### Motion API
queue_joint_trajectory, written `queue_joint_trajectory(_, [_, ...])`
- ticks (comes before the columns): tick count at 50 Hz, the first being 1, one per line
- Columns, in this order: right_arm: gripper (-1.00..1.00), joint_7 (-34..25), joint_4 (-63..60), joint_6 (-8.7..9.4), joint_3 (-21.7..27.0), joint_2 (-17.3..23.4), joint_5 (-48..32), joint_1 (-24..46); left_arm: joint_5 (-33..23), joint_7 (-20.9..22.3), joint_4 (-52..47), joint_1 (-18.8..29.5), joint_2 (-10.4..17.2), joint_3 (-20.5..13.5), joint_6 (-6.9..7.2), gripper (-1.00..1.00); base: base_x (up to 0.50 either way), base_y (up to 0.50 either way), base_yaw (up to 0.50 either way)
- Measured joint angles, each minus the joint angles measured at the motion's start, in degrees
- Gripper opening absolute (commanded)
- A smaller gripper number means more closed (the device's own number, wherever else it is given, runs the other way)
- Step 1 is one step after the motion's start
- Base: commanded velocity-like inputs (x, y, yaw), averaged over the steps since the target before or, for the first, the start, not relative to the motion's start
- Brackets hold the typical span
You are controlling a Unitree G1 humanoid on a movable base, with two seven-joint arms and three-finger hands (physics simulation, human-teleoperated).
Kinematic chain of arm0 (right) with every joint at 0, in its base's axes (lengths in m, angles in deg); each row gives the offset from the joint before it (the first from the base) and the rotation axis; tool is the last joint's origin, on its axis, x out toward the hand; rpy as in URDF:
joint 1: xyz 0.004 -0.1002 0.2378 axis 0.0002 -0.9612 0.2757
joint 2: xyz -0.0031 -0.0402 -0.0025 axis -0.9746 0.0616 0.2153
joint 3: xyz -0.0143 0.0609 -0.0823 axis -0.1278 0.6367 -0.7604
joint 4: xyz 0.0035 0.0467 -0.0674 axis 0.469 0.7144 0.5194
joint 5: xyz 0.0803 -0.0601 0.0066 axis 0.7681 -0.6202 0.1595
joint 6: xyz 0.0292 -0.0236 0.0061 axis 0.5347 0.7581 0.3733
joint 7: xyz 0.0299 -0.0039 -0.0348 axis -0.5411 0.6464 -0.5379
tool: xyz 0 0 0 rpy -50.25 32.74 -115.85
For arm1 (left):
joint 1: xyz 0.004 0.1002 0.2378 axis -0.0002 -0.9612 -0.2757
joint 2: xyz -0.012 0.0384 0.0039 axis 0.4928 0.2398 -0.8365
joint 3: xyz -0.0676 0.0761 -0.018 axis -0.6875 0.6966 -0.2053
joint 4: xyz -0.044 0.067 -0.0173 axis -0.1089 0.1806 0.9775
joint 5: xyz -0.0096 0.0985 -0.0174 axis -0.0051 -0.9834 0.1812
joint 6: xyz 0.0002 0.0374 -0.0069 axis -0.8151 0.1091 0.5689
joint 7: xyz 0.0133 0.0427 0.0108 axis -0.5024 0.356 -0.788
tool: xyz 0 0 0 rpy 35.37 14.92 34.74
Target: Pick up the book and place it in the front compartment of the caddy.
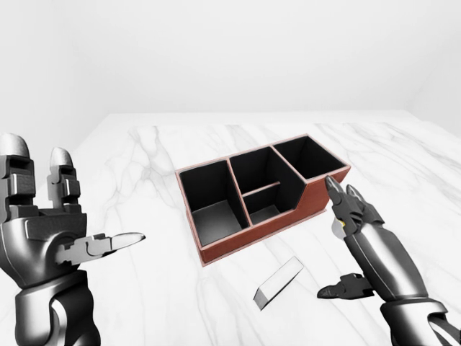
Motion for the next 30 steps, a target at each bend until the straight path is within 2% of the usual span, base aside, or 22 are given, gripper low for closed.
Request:
queue_joint_trajectory(14, [1.00,0.00,2.24,0.00,-1.61,4.85,-2.60,0.57,-0.33,0.28,-0.30,-0.46,-0.45,0.39,0.00,1.00,0.00,0.00,0.00])
queue_joint_trajectory(30, [1.00,0.00,7.00,0.00,-1.32,6.70,-7.11,3.41,-0.87,0.31,0.79,-0.60,-0.73,1.36,0.00,1.00,0.00,0.00,0.00])
